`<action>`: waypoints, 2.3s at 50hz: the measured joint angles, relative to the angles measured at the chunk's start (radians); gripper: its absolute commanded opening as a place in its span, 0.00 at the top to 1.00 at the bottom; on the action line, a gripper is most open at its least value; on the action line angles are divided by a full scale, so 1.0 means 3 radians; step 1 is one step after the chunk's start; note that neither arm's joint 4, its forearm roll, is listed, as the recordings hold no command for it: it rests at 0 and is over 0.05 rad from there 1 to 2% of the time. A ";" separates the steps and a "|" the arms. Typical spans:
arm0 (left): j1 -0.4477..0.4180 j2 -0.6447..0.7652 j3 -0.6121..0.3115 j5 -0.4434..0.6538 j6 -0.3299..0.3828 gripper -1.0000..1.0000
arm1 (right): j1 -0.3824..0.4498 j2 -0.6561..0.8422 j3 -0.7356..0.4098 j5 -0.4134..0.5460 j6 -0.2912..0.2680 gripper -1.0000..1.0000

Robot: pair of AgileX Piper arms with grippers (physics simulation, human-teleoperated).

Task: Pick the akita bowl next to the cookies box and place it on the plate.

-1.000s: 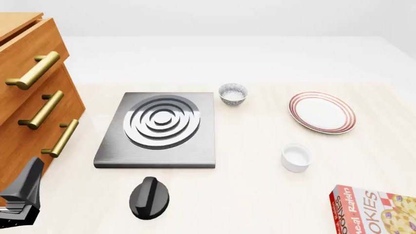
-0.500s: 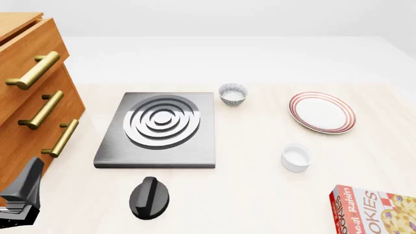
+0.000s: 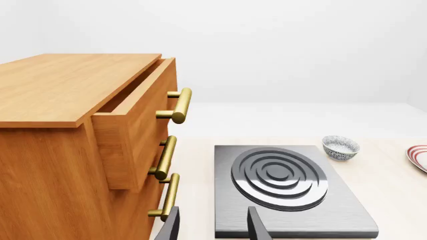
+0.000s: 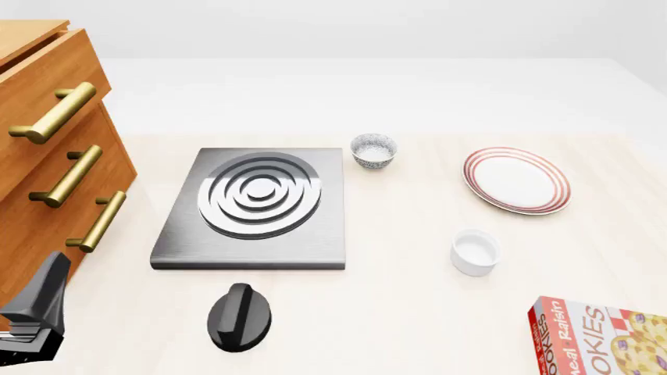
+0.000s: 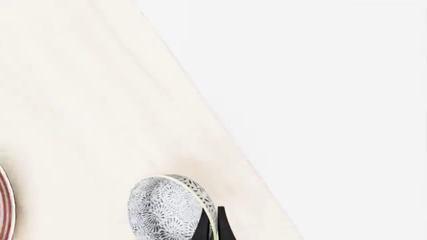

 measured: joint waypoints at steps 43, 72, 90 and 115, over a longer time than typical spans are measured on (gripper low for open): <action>0.0000 0.0000 0.0000 0.0000 0.0000 0.00 | 0.0809 -0.0508 -0.0065 0.0330 0.0991 1.00; 0.0000 0.0000 0.0000 0.0000 0.0000 0.00 | 0.1196 -0.0357 0.0074 0.0167 0.1676 1.00; 0.0000 0.0000 0.0000 0.0000 0.0000 0.00 | 0.1342 -0.0288 0.0053 0.0072 0.1889 1.00; 0.0000 0.0000 0.0000 0.0000 0.0000 0.00 | 0.1535 -0.0308 0.0014 -0.0045 0.2050 1.00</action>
